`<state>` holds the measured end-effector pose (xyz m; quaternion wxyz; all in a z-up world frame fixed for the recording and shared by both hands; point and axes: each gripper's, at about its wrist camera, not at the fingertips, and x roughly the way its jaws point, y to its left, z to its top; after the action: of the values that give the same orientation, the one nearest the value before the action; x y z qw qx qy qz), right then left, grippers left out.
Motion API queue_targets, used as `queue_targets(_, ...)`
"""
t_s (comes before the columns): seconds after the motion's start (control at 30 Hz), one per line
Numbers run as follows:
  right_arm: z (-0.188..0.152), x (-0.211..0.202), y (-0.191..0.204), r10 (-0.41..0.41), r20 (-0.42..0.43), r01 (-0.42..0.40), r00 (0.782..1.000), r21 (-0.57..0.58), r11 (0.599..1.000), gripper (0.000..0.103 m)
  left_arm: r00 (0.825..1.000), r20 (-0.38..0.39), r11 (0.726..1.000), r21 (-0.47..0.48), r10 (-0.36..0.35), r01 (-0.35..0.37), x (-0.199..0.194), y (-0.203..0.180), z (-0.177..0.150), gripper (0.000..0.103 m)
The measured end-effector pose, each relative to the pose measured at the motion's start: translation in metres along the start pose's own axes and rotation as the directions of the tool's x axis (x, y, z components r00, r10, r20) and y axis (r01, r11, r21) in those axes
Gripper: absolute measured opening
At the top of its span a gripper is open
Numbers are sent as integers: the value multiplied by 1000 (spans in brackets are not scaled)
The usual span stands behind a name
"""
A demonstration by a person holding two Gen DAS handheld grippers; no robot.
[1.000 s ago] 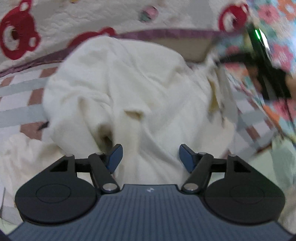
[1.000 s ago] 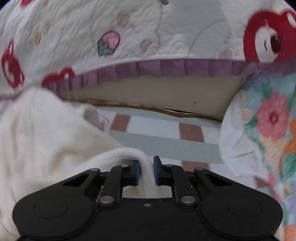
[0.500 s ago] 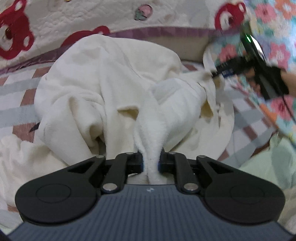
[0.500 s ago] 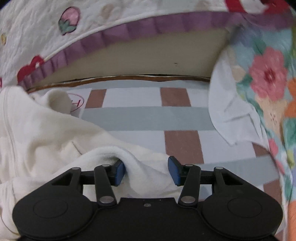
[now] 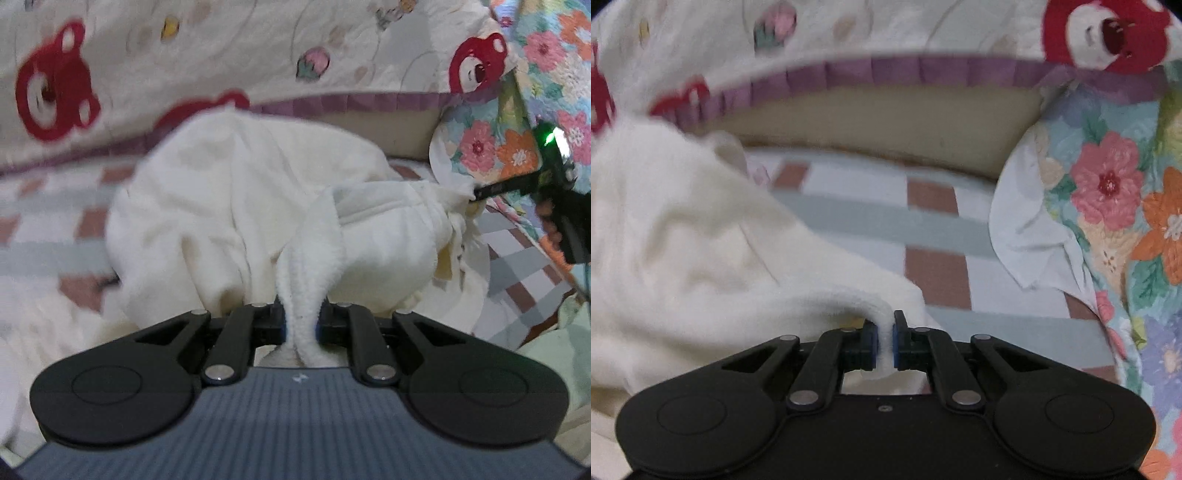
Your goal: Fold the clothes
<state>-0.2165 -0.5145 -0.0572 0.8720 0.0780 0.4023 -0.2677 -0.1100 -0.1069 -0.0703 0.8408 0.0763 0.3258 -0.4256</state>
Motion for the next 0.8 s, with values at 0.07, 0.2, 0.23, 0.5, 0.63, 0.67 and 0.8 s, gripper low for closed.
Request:
queue_targets(0.07, 8, -22, -1, 50, 86, -55, 995, 55, 997, 8, 1000, 16, 1000, 10, 10, -10, -4, -1, 2, 12)
queue_targets(0.2, 29, -69, 2, 45, 237, -56, 970, 40, 998, 8, 1000, -19, 999, -45, -25, 24, 1, 7, 1, 14)
queue_targets(0.23, 34, -77, 1, 33, 266, -42, 963, 27, 999, 8, 999, -31, 997, -63, -38, 35, 3, 9, 1, 17)
queue_targets(0.5, 35, -50, -32, -168, 202, 166, 965, 27, 986, 7, 982, -152, 991, -88, -116, 103, 28, 0, -14, 50)
queue_targets(0.63, 21, -43, -50, -177, 173, 161, 969, 102, 982, 7, 971, -205, 991, -74, -125, 112, 42, -7, -23, 50)
queue_targets(0.67, 18, -43, -52, -174, 168, 157, 970, 107, 982, 7, 970, -209, 992, -52, -123, 115, 43, -9, -23, 14)
queue_targets(0.8, 16, -57, -53, -130, 224, 107, 966, 113, 988, 7, 997, -30, 997, 30, -72, 72, 1, -10, 1, 14)
